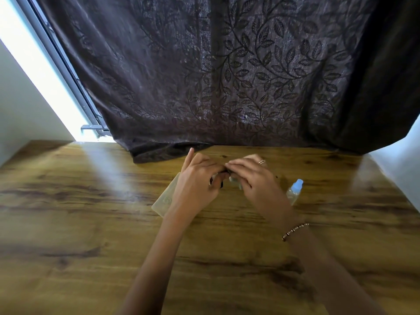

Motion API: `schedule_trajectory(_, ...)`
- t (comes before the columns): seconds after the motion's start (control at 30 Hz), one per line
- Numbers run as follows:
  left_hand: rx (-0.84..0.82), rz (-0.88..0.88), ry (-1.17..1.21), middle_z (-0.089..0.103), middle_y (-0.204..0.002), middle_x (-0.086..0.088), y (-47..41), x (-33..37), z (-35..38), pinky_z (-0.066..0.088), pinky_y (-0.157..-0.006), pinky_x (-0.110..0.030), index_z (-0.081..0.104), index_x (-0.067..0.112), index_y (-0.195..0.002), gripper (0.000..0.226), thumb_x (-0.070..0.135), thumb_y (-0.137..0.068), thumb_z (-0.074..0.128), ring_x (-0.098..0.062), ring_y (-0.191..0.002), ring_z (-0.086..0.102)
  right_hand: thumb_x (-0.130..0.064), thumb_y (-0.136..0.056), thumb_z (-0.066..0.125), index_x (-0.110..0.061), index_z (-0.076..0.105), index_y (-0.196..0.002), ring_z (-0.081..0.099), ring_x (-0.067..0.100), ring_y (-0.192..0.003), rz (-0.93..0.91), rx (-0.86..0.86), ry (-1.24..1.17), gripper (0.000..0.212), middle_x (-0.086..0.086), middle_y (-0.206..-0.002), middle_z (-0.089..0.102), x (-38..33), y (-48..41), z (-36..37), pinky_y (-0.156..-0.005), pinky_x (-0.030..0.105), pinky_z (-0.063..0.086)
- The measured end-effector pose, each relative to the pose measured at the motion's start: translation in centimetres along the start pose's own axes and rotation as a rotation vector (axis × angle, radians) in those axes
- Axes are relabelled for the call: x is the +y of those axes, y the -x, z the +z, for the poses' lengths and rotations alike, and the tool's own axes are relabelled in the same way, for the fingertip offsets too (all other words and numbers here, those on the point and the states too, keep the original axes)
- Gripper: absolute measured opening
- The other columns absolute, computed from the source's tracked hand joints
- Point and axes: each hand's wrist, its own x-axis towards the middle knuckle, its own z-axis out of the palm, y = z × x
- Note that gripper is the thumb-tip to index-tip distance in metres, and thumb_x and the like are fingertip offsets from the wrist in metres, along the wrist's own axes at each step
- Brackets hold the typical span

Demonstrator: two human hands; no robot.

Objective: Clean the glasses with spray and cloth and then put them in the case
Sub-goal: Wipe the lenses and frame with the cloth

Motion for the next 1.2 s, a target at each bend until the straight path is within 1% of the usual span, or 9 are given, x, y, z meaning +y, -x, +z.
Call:
schedule_trajectory(0.1, 0.032, 0.007, 0.015, 0.069, -0.085, 0.012, 0.4, -0.5, -0.3, 0.023, -0.114, -0.047, 0.072, 0.022, -0.089, 0.011, 0.029, -0.086, 0.064, -0.013, -0.098, 0.054, -0.022, -0.087, 0.045, -0.003, 0.072, -0.093, 0.058, 0.019, -0.089, -0.007, -0.058, 0.049, 0.034, 0.007, -0.091, 0.070, 0.6, -0.1, -0.6, -0.085, 0.025, 0.044)
schedule_trajectory(0.2, 0.060, -0.005, 0.032, 0.069, -0.084, 0.011, 0.6, -1.2, -0.9, 0.024, -0.113, -0.048, 0.073, 0.018, -0.089, 0.026, 0.037, -0.088, 0.054, -0.013, -0.097, 0.053, -0.016, -0.088, 0.055, -0.004, 0.071, -0.092, 0.060, 0.027, -0.089, 0.109, -0.095, 0.069, 0.020, 0.006, -0.092, 0.068, 2.3, 0.4, -1.3, -0.077, 0.043, 0.053)
schedule_trajectory(0.27, 0.048, 0.001, 0.035, 0.068, -0.082, 0.010, 0.5, -1.3, -0.9, 0.024, -0.113, -0.047, 0.073, 0.018, -0.089, 0.029, 0.038, -0.088, 0.052, -0.013, -0.096, 0.053, -0.008, -0.087, 0.062, -0.005, 0.071, -0.095, 0.058, 0.025, -0.092, 0.130, -0.109, 0.044, 0.012, 0.004, -0.094, 0.068, 2.4, 0.6, -1.3, -0.079, 0.044, 0.052)
schedule_trajectory(0.4, 0.017, 0.033, 0.052, 0.067, -0.081, 0.011, 0.3, -0.7, -0.2, 0.026, -0.113, -0.046, 0.072, 0.020, -0.086, 0.016, 0.030, -0.086, 0.059, -0.013, -0.095, 0.052, -0.020, -0.089, 0.053, -0.005, 0.070, -0.097, 0.062, 0.027, -0.091, 0.037, -0.124, 0.008, 0.024, 0.004, -0.095, 0.068, 0.4, -0.1, -0.5, -0.080, 0.038, 0.051)
schedule_trajectory(0.47, 0.032, 0.044, 0.068, 0.068, -0.083, 0.010, 0.4, -0.7, -0.1, 0.026, -0.112, -0.046, 0.072, 0.019, -0.088, 0.011, 0.025, -0.085, 0.064, -0.014, -0.096, 0.053, -0.019, -0.089, 0.055, -0.006, 0.071, -0.097, 0.061, 0.027, -0.091, 0.046, -0.121, -0.006, 0.022, 0.004, -0.096, 0.069, 0.1, -0.3, -0.5, -0.080, 0.039, 0.052)
schedule_trajectory(0.73, 0.072, 0.027, 0.136, 0.068, -0.085, 0.009, 1.0, -2.2, -0.8, 0.025, -0.113, -0.048, 0.072, 0.014, -0.093, 0.026, 0.034, -0.089, 0.057, -0.013, -0.096, 0.053, -0.006, -0.088, 0.063, -0.006, 0.071, -0.093, 0.060, 0.024, -0.091, 0.134, -0.141, 0.031, 0.010, 0.004, -0.094, 0.069, 2.9, 0.6, -1.9, -0.080, 0.048, 0.051)
schedule_trajectory(0.9, 0.071, 0.052, 0.146, 0.067, -0.082, 0.007, 0.5, -1.2, -0.3, 0.028, -0.111, -0.046, 0.071, 0.013, -0.089, 0.022, 0.031, -0.088, 0.058, -0.016, -0.093, 0.054, -0.025, -0.090, 0.047, -0.006, 0.070, -0.095, 0.061, 0.026, -0.090, 0.001, -0.113, 0.030, 0.030, 0.004, -0.095, 0.069, -0.1, -0.6, -1.2, -0.080, 0.039, 0.051)
schedule_trajectory(1.07, 0.115, 0.071, 0.155, 0.069, -0.087, 0.006, 0.8, -1.9, -1.1, 0.026, -0.113, -0.043, 0.072, 0.011, -0.094, 0.023, 0.029, -0.088, 0.059, -0.012, -0.094, 0.053, -0.011, -0.088, 0.064, -0.009, 0.071, -0.094, 0.057, 0.016, -0.092, 0.078, -0.069, 0.034, 0.009, -0.001, -0.095, 0.068, 1.6, 0.3, -1.3, -0.084, 0.030, 0.046)
schedule_trajectory(1.2, 0.150, 0.052, 0.209, 0.068, -0.089, 0.010, 1.3, -2.6, -1.6, 0.024, -0.115, -0.038, 0.073, 0.011, -0.093, 0.022, 0.028, -0.087, 0.060, -0.003, -0.093, 0.048, -0.006, -0.086, 0.066, -0.010, 0.072, -0.090, 0.049, -0.002, -0.089, 0.214, -0.034, -0.006, 0.008, -0.001, -0.092, 0.069, 3.7, 1.1, -2.2, -0.086, 0.004, 0.034)
